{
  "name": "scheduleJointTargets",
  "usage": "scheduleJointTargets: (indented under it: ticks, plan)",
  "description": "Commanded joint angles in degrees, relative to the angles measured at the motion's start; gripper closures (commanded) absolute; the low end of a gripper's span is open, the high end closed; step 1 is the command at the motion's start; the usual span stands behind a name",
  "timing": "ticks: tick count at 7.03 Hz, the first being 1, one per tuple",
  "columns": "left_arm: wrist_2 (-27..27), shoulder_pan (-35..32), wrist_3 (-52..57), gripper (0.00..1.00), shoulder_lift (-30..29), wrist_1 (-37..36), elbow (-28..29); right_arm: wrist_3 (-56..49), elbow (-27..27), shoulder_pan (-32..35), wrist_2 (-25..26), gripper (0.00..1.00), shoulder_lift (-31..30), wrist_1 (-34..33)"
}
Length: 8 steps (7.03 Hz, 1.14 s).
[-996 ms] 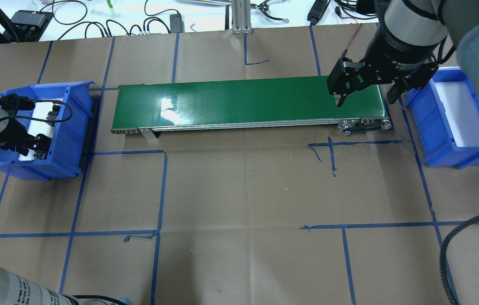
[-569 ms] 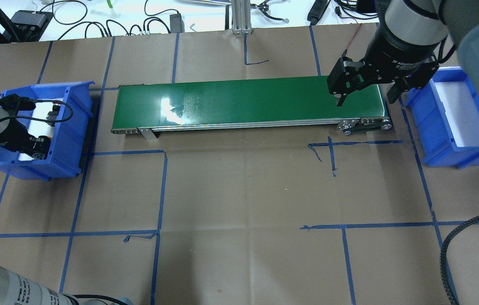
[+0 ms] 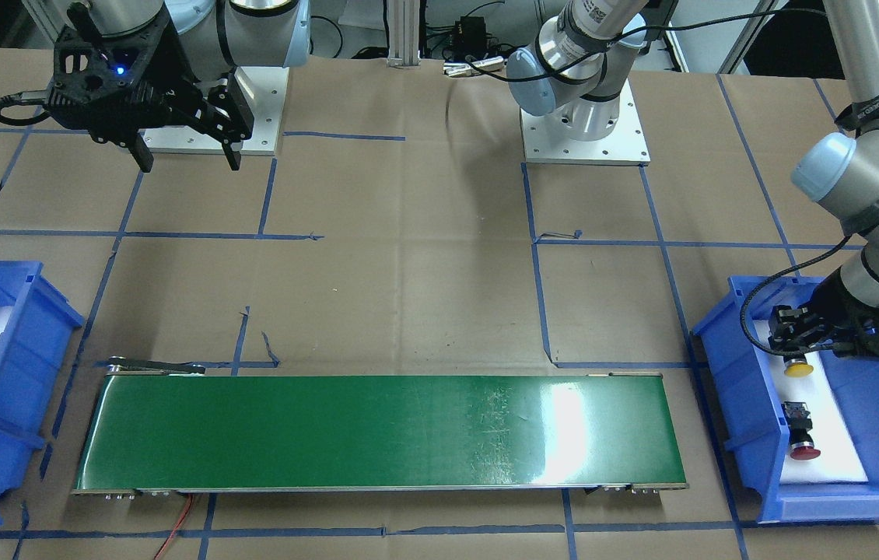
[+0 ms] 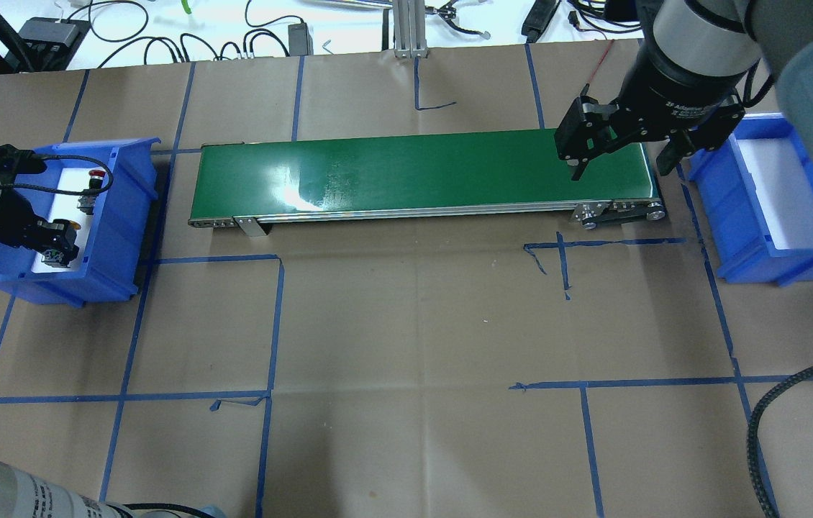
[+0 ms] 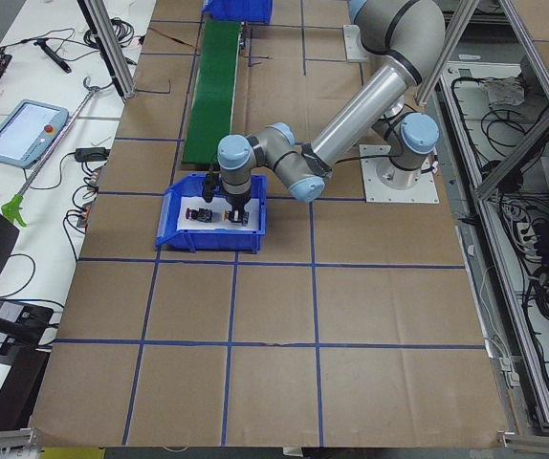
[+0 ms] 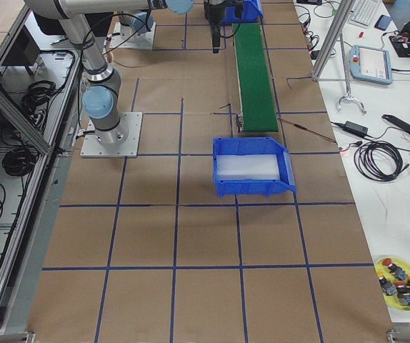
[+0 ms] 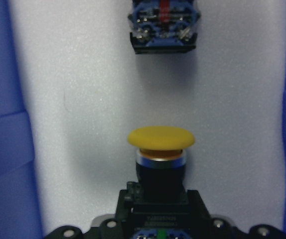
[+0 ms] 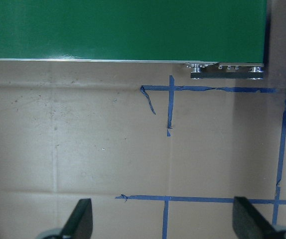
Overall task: Transport two buttons from left to right
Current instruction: 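Lower the left gripper into the bin and grasp the yellow button, then lift the yellow button and carry it to the conveyor's near end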
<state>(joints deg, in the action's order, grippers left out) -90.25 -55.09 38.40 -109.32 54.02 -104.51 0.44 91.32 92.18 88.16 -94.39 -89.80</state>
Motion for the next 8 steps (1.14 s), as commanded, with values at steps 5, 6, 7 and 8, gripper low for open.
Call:
scheduleJointTargets:
  ticks: [5,6,7,8]
  plan:
    - [-0.28,-6.74,-10.94,1.00,6.94,35.44,26.34,0.00,0.00,0.01,-0.18,0.00,0.08,-0.02]
    - [-0.19,-11.92,-15.77,1.00,4.67,35.01,27.33,0.00,0.09,0.01,-0.18,0.00,0.09,-0.02]
    - [-0.28,-16.84,-20.08,1.00,2.47,34.57,28.73,0.00,0.09,0.01,-0.18,0.00,0.09,-0.02]
    - [-0.37,-21.33,-24.21,1.00,0.19,34.40,30.92,0.00,0.09,0.01,-0.27,0.00,0.09,-0.02]
